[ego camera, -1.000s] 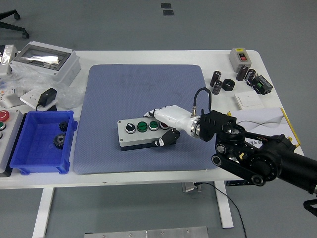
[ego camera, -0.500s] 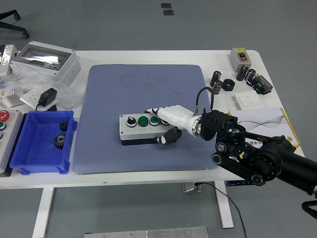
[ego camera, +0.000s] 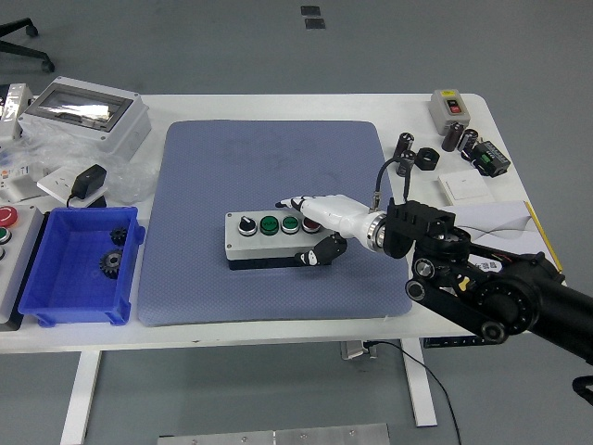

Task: Pick up the button,place it on the desk,press the button,press the button

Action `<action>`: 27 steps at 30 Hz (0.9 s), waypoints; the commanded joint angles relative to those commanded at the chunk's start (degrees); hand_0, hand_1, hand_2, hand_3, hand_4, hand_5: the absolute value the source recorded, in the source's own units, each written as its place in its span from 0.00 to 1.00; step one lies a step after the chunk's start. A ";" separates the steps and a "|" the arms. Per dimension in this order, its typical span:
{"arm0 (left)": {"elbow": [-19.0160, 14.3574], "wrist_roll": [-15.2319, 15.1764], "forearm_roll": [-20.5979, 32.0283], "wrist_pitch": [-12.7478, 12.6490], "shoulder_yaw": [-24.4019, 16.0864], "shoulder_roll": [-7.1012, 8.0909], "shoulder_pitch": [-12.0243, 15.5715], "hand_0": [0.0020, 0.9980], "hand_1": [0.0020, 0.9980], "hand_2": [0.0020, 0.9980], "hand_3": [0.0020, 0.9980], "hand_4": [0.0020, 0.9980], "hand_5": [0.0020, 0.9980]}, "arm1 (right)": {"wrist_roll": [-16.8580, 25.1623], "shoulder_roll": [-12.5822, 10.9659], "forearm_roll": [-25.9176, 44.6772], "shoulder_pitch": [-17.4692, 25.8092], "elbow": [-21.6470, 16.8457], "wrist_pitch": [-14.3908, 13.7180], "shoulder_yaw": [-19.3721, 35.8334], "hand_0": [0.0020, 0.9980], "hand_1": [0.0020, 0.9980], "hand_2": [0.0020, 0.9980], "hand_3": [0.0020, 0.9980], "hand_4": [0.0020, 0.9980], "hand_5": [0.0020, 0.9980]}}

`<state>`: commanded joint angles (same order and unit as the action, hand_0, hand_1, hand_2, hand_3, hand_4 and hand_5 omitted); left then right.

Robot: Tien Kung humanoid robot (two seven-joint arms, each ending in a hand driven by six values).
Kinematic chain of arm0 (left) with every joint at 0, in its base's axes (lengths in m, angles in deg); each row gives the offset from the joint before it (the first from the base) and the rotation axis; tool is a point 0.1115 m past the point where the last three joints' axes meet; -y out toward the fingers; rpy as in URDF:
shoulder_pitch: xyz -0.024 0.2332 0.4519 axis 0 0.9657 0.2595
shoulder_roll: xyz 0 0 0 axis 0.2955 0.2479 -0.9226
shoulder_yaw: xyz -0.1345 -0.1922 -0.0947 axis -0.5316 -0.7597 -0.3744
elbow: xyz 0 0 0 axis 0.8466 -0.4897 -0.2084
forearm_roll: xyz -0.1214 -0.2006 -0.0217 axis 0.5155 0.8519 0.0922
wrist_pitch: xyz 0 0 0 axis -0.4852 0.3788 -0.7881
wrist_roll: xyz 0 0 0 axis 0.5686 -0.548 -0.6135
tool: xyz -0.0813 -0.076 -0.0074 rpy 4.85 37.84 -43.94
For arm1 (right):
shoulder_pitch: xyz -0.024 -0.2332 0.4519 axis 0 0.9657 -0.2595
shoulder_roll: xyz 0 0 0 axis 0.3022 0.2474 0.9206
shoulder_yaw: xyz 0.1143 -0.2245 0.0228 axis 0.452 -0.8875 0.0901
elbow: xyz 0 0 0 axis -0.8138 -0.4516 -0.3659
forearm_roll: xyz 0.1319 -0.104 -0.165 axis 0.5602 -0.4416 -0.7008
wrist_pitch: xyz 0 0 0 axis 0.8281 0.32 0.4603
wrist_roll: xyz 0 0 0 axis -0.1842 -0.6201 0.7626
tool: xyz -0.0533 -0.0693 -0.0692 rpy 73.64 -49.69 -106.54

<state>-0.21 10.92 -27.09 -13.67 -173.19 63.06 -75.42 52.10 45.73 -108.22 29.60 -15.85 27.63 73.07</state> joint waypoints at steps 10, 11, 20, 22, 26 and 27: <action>-0.20 -0.07 0.23 0.47 -0.12 0.01 0.06 0.61 0.50 0.50 0.59 0.26 0.08 | -0.40 -3.33 3.10 0.77 -5.23 4.17 4.53 0.91 0.95 1.00 1.00 0.75 0.02; -0.26 -0.03 0.27 0.47 -0.14 0.02 0.05 0.61 0.49 0.50 0.58 0.24 0.04 | -0.34 -3.94 3.67 0.92 -6.19 4.76 5.45 0.92 0.96 1.00 1.00 0.76 0.05; -0.57 0.18 0.93 0.24 -0.04 0.03 0.07 0.61 0.49 0.49 0.58 0.24 0.02 | -1.94 -11.12 5.01 2.88 -14.70 4.98 14.09 0.93 0.96 1.00 1.00 0.78 0.08; -0.68 0.40 1.16 0.14 0.07 0.04 0.14 0.61 0.49 0.49 0.58 0.24 0.02 | -3.76 -12.82 4.43 2.71 -15.41 5.85 14.43 0.93 0.96 1.00 1.00 0.78 0.08; -0.86 0.74 1.46 -0.03 0.19 0.09 0.19 0.61 0.49 0.49 0.58 0.24 0.02 | -8.12 -15.40 4.15 1.46 -16.66 10.63 13.31 0.94 0.97 1.00 1.00 0.78 0.08; -0.88 0.76 1.46 -0.05 0.17 0.10 0.17 0.61 0.49 0.49 0.58 0.24 0.02 | -8.81 -15.64 4.38 1.14 -16.87 11.69 13.00 0.94 0.97 1.00 1.00 0.78 0.08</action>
<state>-1.09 11.68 -25.63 -13.72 -173.02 63.15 -75.26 43.29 30.09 -103.84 30.75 -32.72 39.32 86.07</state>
